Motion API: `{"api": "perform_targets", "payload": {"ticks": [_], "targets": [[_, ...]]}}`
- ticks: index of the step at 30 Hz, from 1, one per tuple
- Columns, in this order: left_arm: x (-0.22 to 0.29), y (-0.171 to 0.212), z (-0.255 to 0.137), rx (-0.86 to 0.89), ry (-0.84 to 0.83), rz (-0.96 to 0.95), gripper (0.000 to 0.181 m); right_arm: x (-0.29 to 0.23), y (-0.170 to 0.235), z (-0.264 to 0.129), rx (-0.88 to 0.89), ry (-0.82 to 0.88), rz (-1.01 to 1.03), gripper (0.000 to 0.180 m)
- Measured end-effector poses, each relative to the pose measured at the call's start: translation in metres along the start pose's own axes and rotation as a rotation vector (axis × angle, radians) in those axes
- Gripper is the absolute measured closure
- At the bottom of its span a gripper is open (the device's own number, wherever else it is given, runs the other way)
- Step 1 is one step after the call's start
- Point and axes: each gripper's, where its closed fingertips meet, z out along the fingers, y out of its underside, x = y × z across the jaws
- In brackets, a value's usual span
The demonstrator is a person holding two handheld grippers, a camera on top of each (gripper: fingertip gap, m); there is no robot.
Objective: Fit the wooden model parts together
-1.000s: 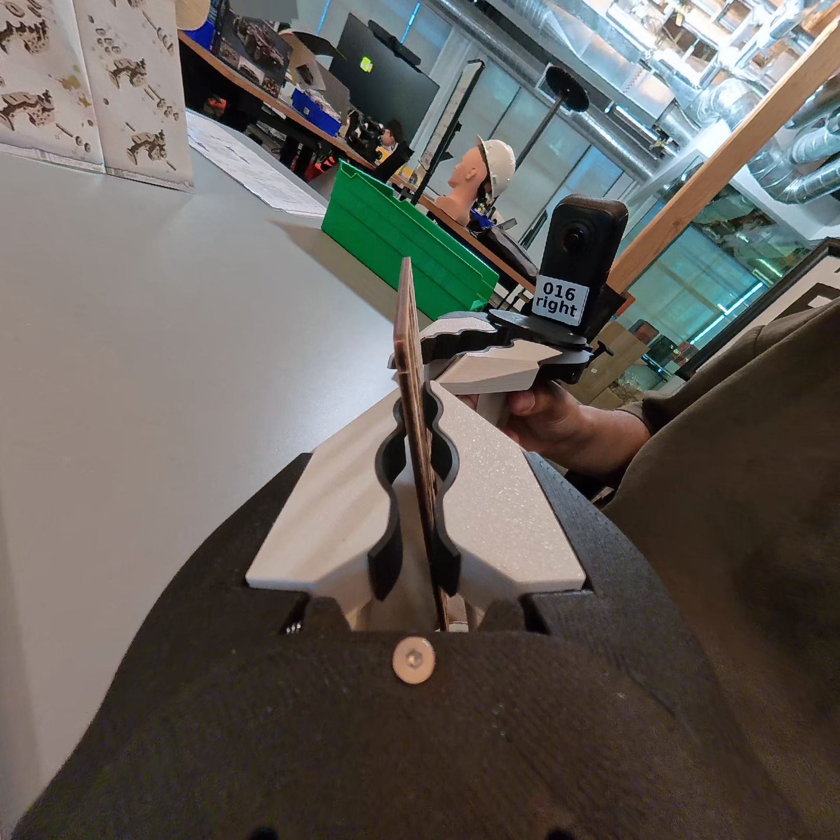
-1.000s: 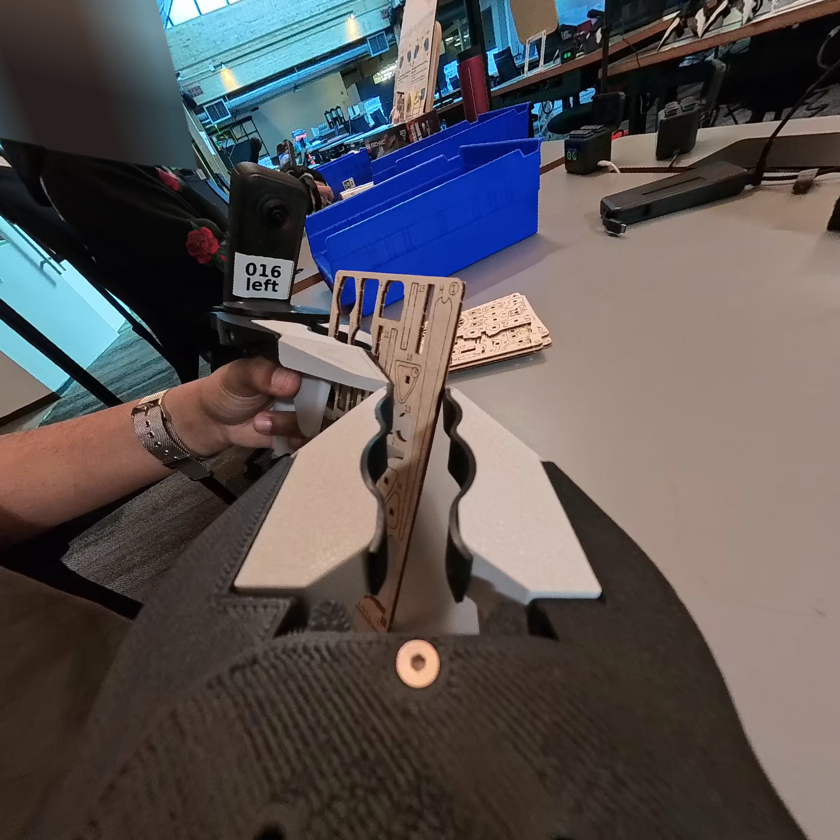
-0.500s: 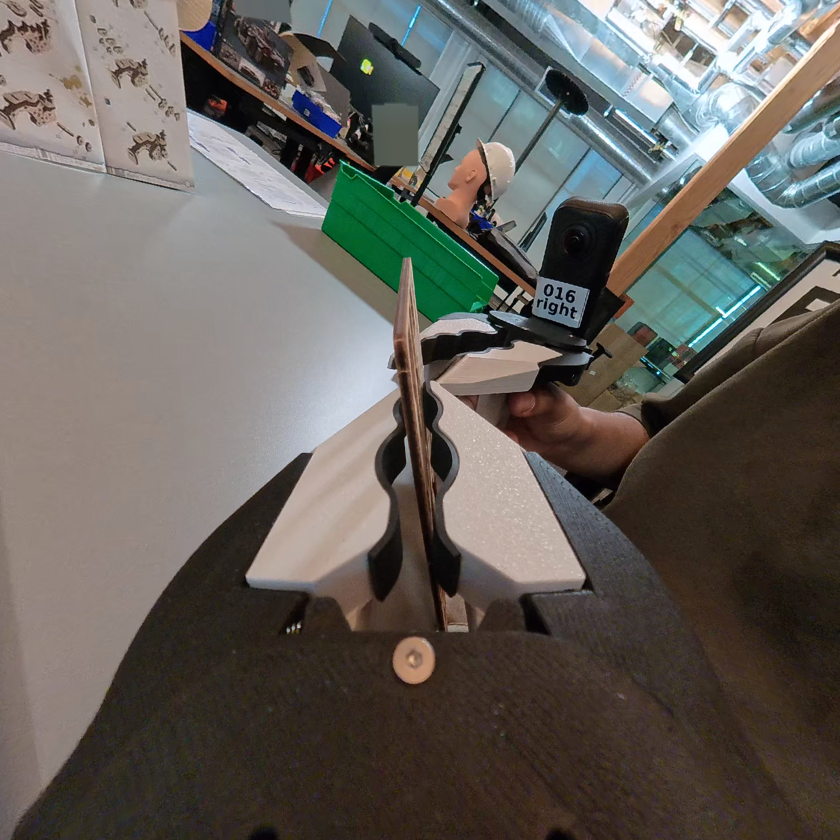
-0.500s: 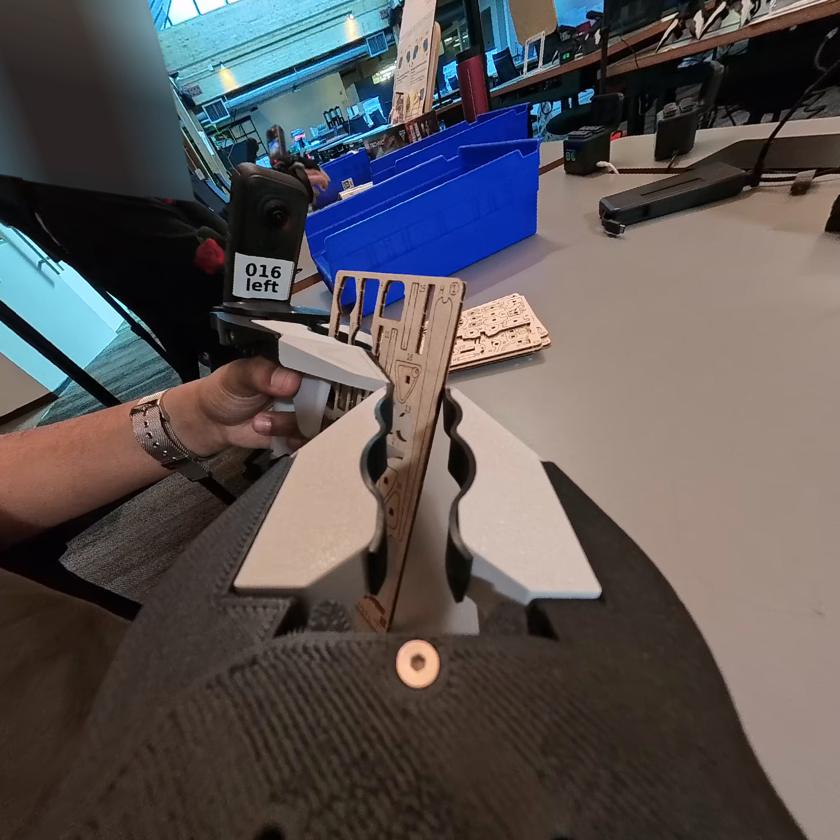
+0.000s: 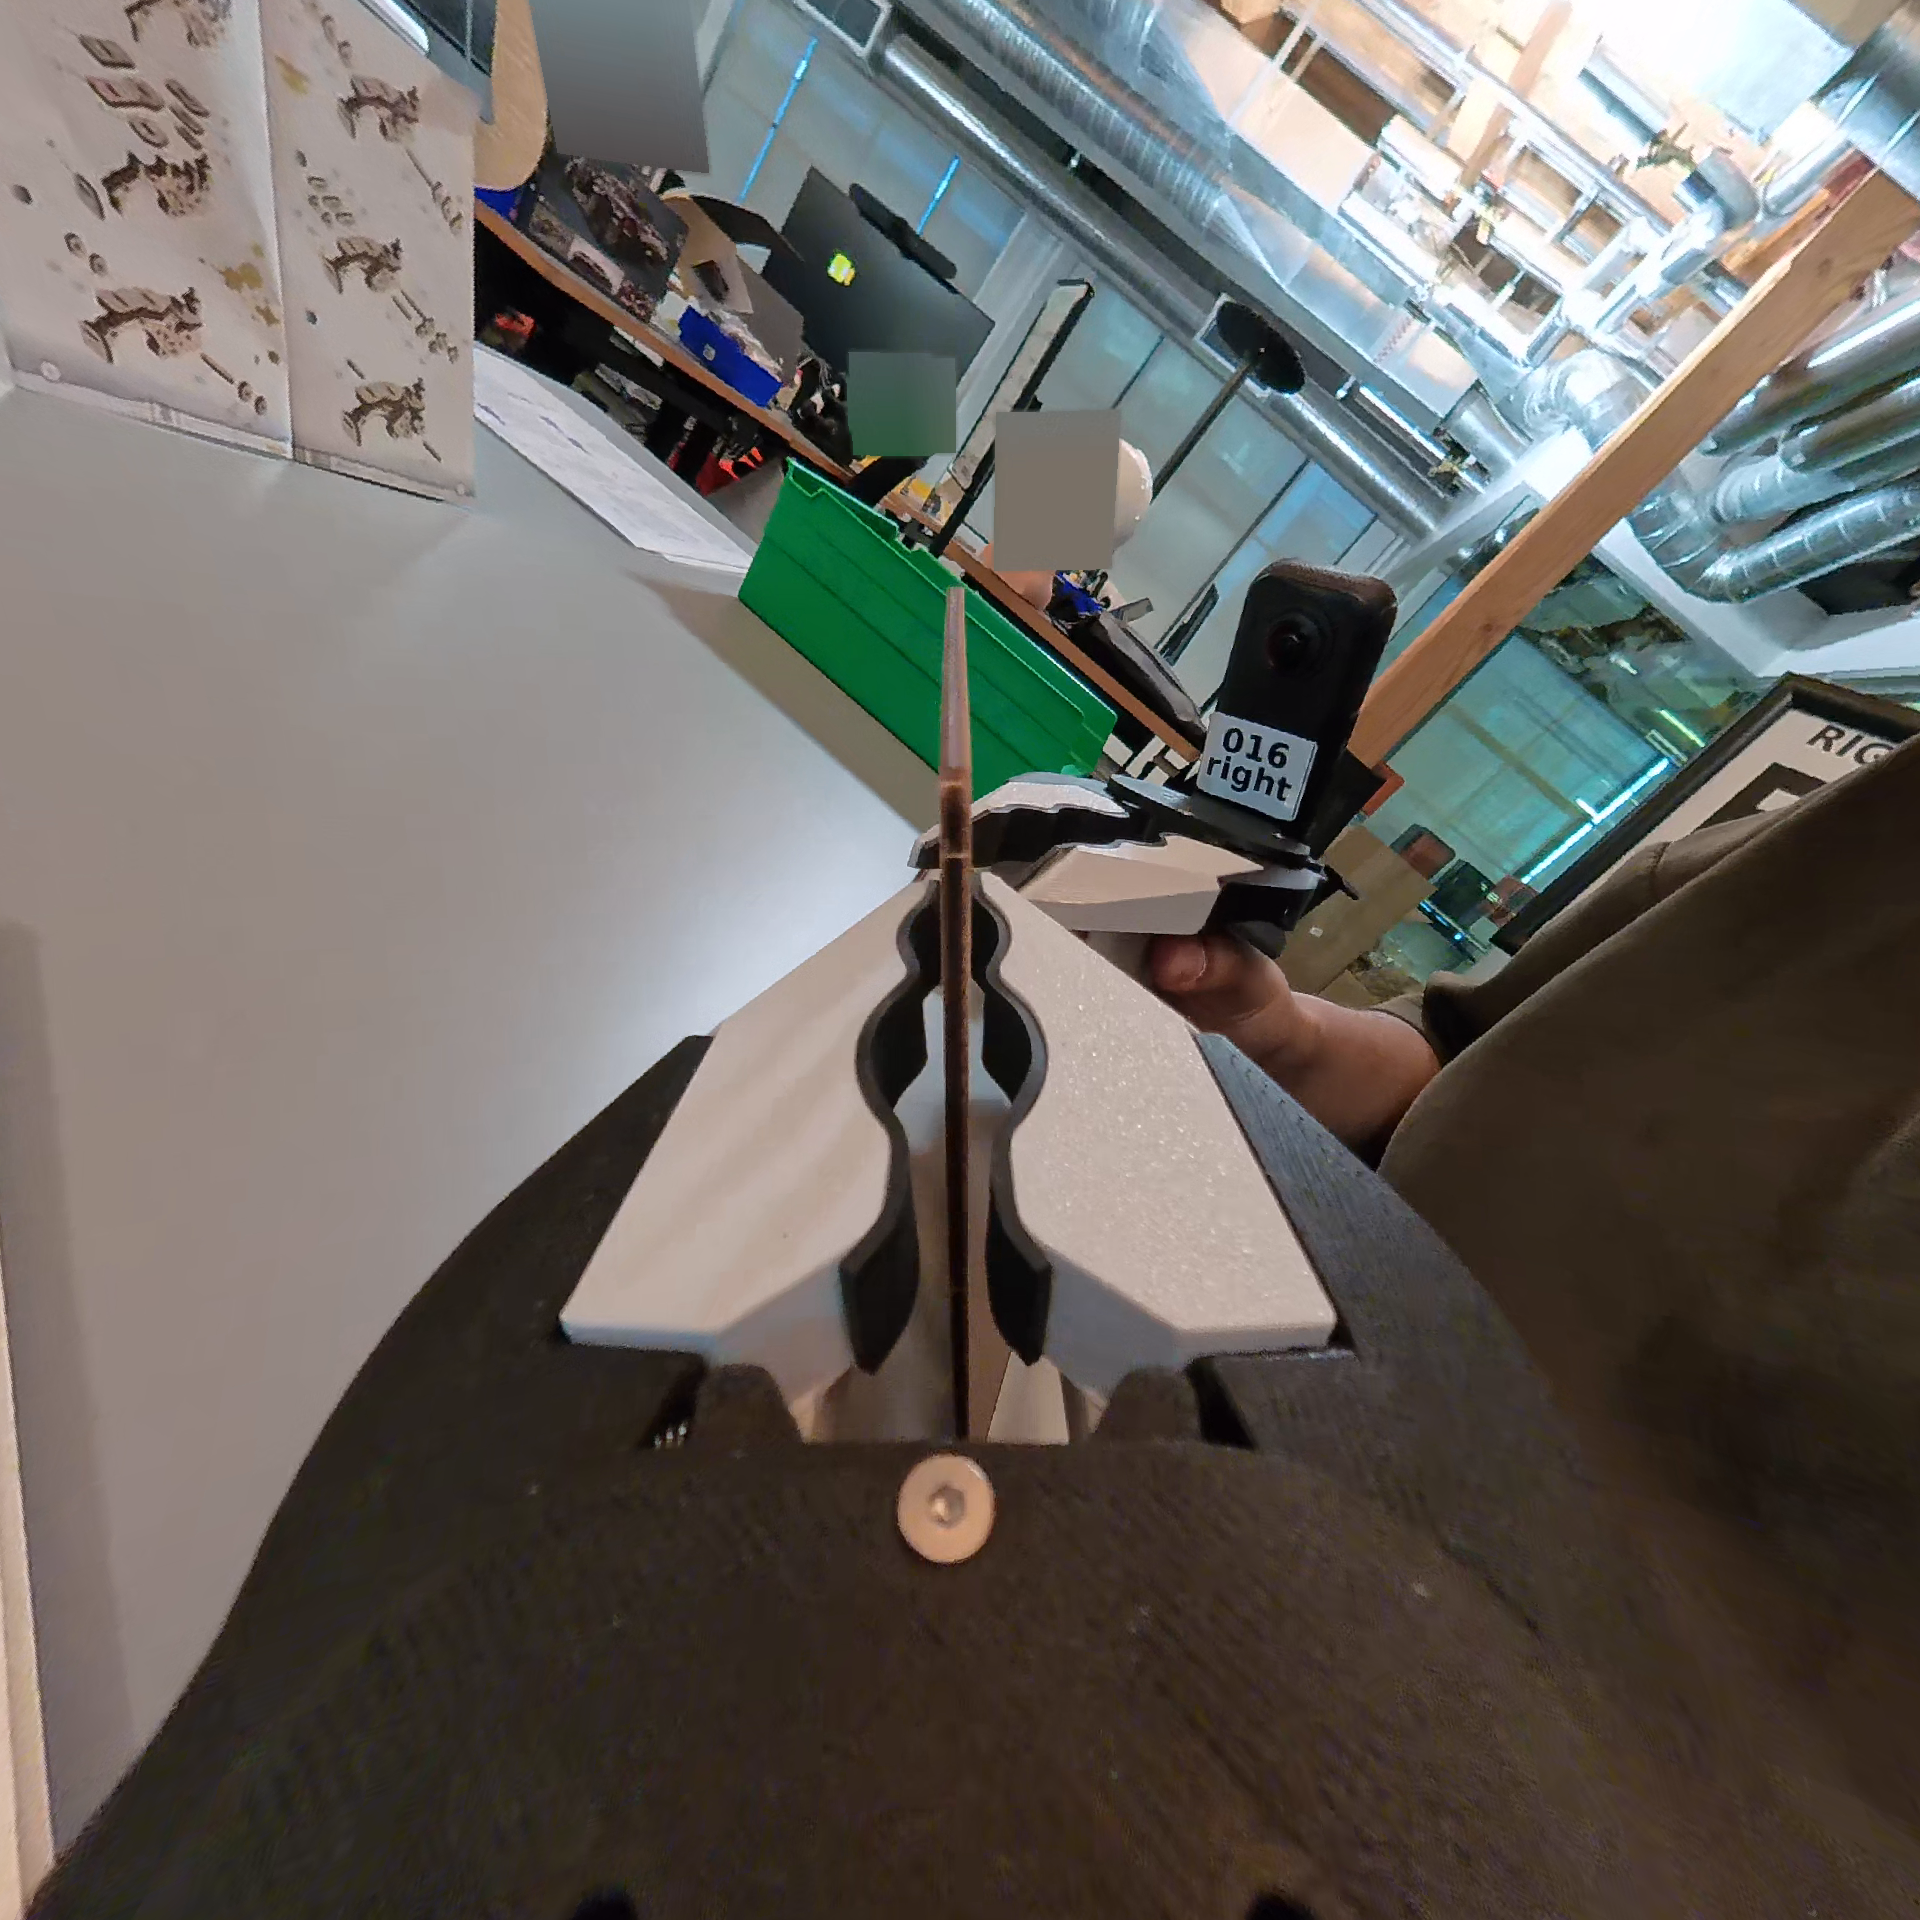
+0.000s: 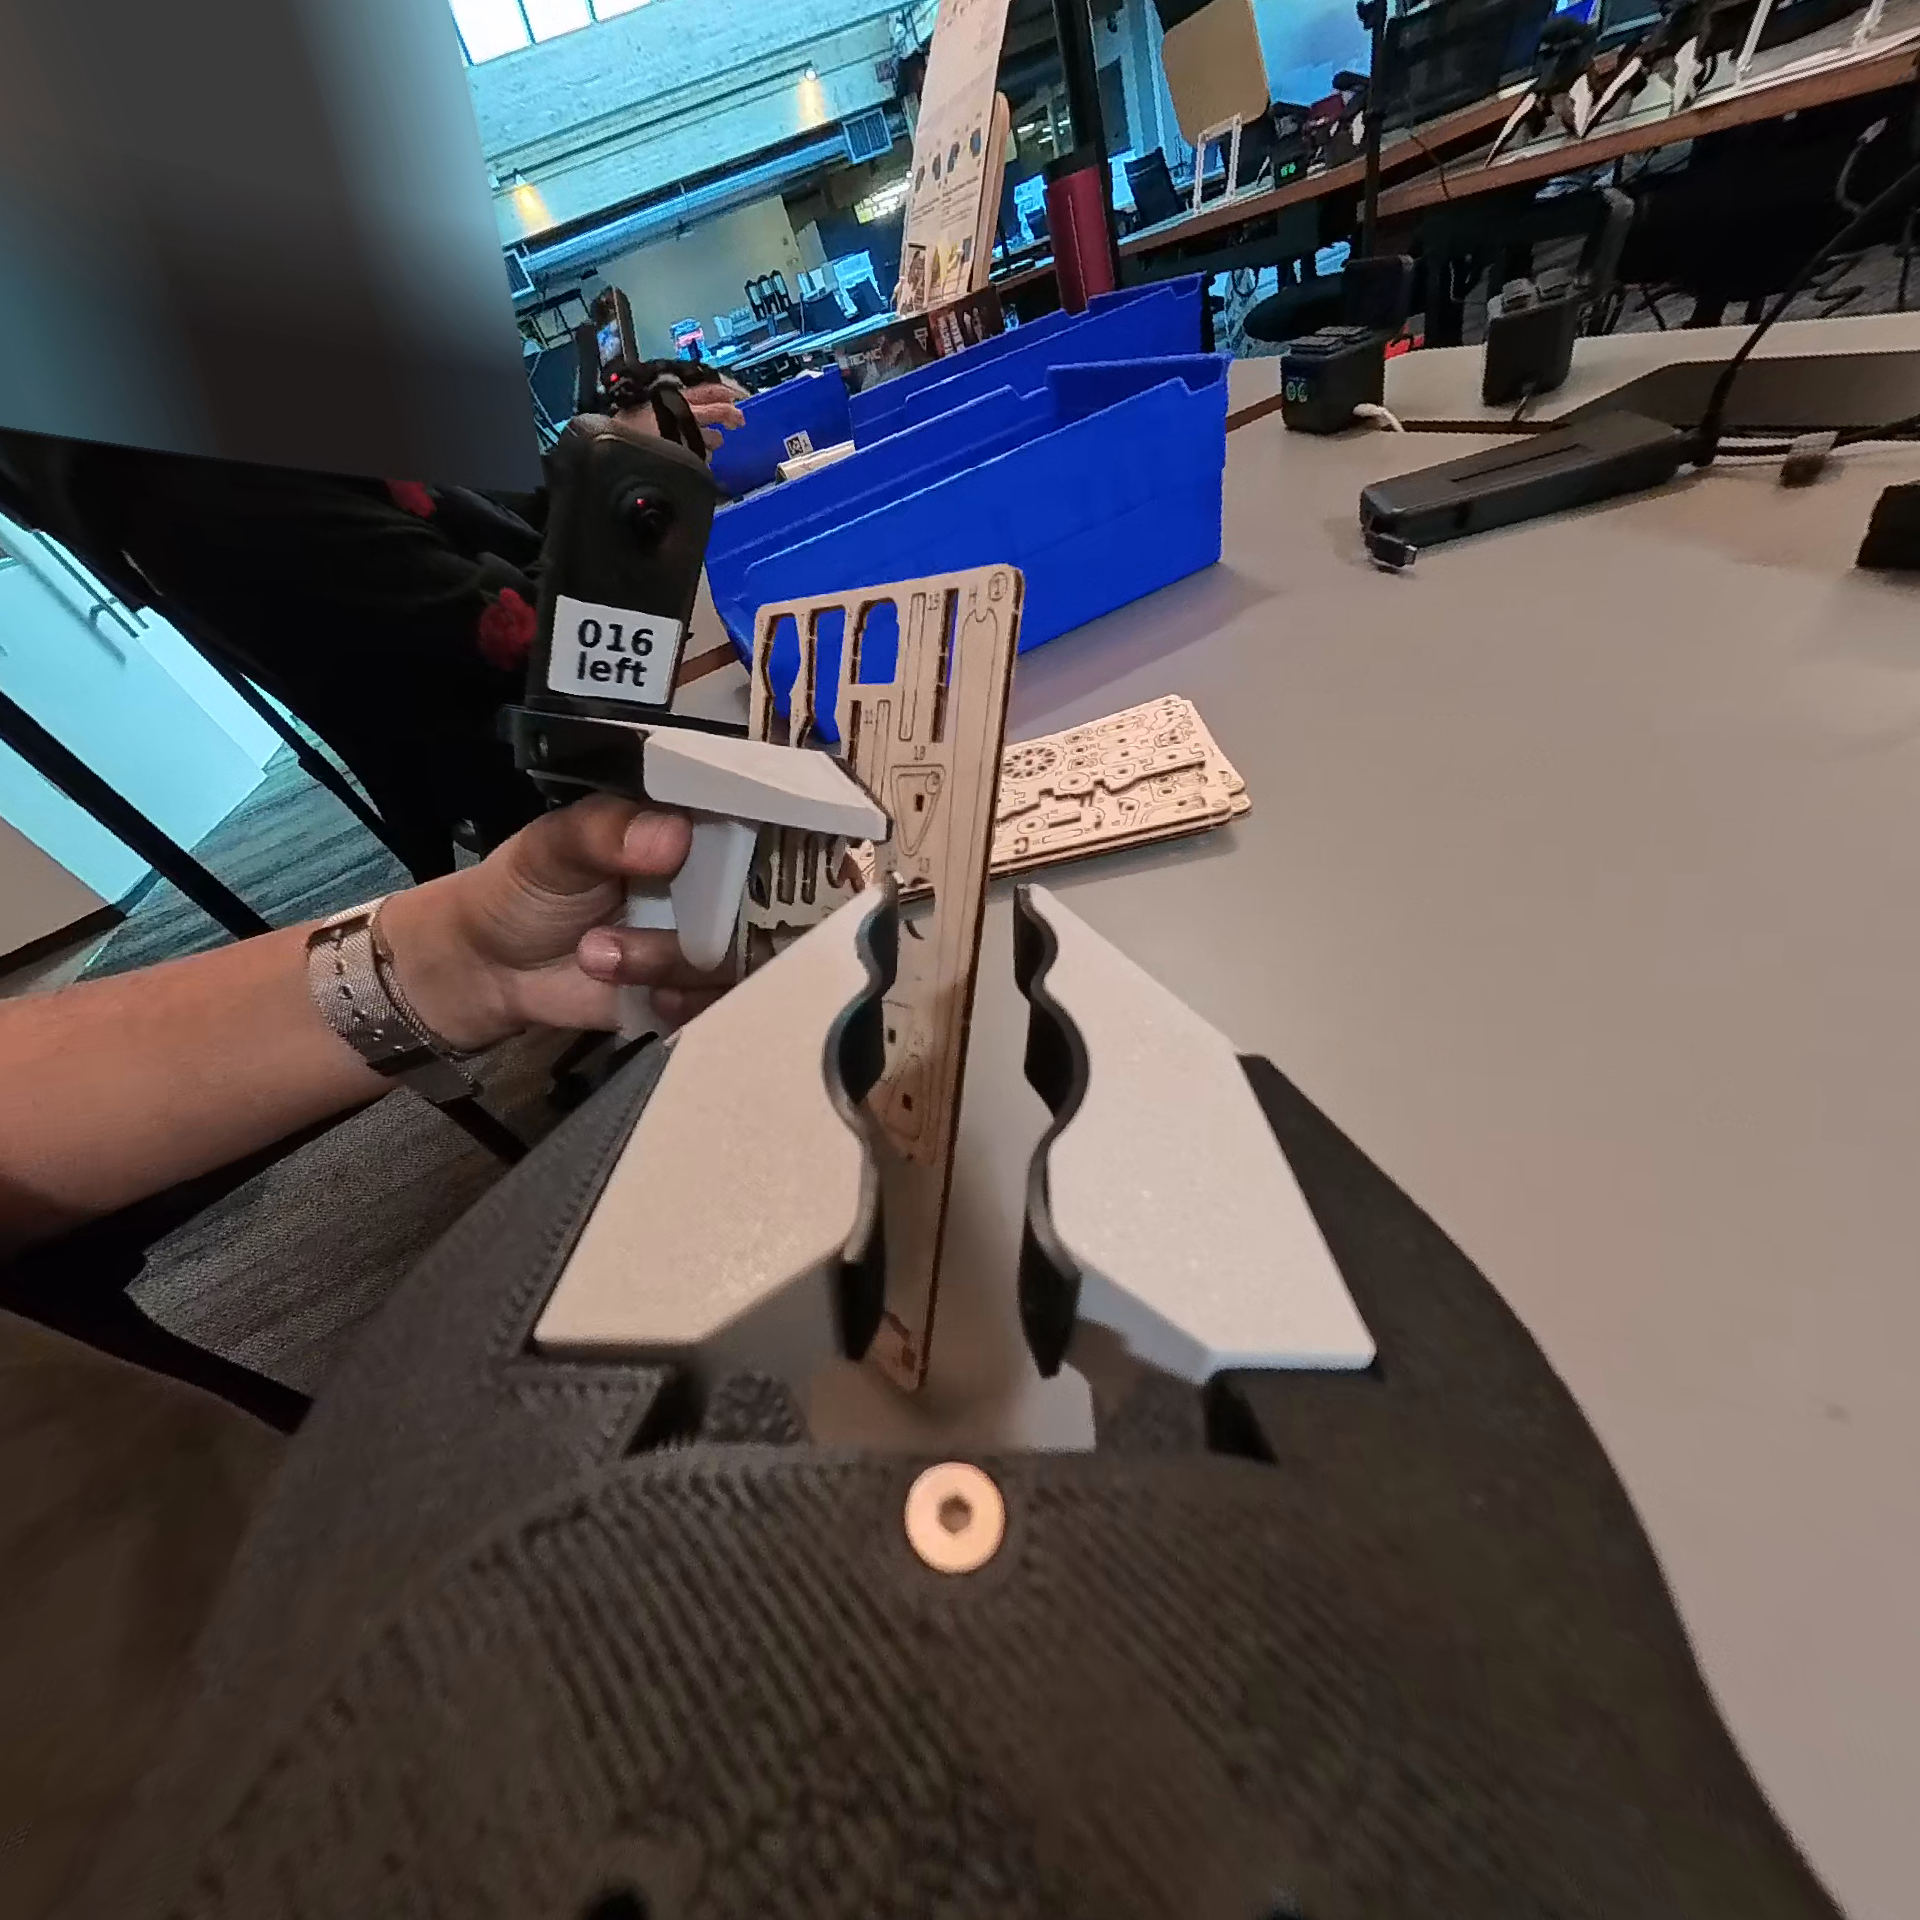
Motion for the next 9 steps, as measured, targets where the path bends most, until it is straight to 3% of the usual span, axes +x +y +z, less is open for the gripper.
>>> {"api": "perform_targets", "payload": {"ticks": [9], "targets": [[0.0112, -0.0062, -0.0022, 0.038, 0.073, -0.007, 0.181, -0.0018, -0.0055, -0.0018, 0.029, -0.014, 0.007, 0.158]]}}
